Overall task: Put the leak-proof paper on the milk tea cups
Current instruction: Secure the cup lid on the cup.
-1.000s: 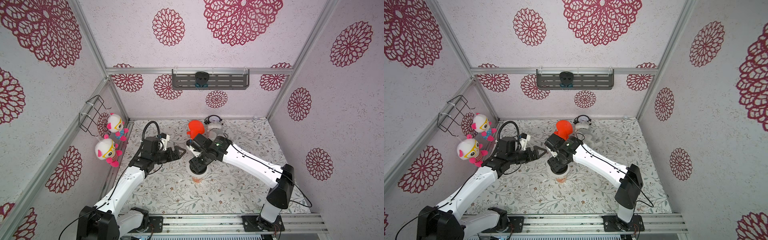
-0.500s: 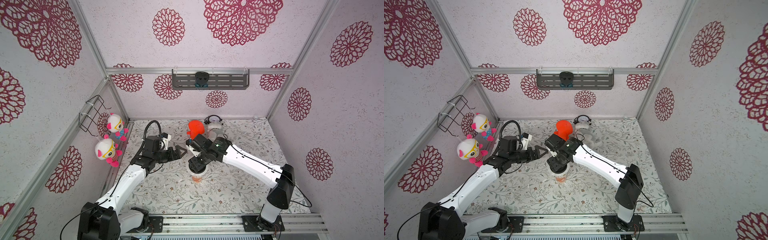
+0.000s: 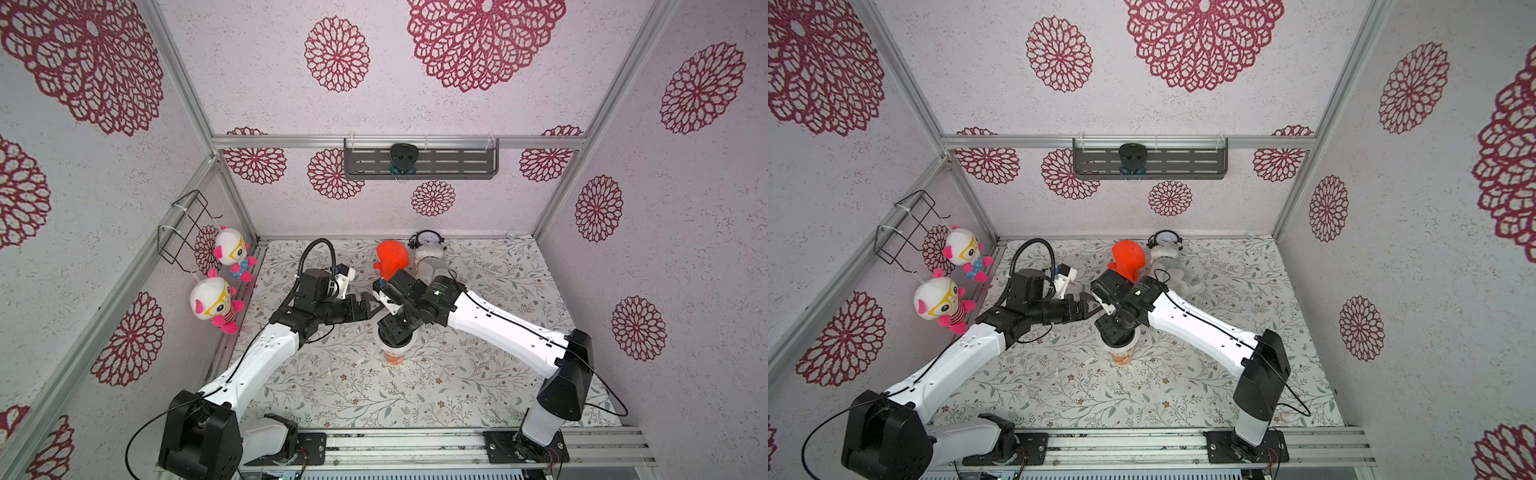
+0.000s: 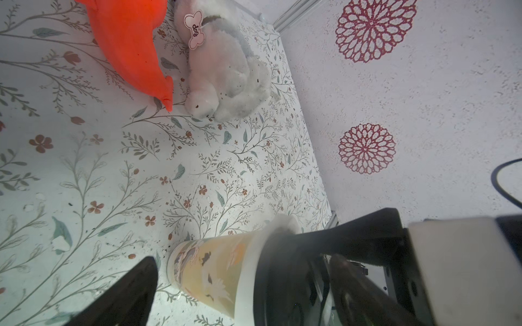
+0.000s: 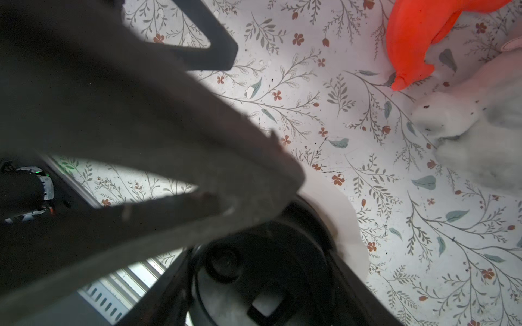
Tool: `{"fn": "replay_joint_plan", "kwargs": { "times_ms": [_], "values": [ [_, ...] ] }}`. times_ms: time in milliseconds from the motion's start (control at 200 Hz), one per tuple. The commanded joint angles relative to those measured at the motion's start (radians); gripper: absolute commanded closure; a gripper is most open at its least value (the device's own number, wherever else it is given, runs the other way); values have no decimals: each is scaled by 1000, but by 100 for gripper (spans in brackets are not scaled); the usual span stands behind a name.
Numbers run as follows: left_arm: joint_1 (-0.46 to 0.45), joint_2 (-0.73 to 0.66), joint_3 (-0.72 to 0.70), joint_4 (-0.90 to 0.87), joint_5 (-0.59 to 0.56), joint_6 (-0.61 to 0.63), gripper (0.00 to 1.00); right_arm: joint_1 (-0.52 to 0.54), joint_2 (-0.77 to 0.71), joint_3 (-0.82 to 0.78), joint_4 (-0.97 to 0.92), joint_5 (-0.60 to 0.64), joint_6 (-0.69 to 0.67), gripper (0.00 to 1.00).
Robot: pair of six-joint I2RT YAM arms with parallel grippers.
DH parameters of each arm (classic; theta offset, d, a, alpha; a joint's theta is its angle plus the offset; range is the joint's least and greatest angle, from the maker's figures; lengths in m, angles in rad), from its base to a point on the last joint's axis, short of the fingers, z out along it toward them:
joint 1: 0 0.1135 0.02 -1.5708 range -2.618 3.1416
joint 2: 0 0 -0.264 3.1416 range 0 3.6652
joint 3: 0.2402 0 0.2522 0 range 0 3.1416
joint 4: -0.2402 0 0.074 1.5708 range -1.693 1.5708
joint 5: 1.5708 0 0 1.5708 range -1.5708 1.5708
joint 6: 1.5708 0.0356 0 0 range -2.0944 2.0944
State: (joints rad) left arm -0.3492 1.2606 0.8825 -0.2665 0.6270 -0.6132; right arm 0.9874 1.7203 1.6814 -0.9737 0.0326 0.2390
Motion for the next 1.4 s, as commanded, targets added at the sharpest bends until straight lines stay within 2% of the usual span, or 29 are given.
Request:
{"fn": "replay_joint_plan", "kwargs": {
  "times_ms": [0, 755, 1396],
  "values": [
    [-11, -23, -20, 47, 31, 21, 2, 0, 5, 11, -72, 31, -31, 41],
    [-48, -41, -108, 82, 60, 27, 2, -1, 4, 15, -79, 61, -70, 32],
    [-62, -7, -97, 65, 62, 46, 1, 0, -10, 19, -68, 80, -93, 25]
  ]
}}
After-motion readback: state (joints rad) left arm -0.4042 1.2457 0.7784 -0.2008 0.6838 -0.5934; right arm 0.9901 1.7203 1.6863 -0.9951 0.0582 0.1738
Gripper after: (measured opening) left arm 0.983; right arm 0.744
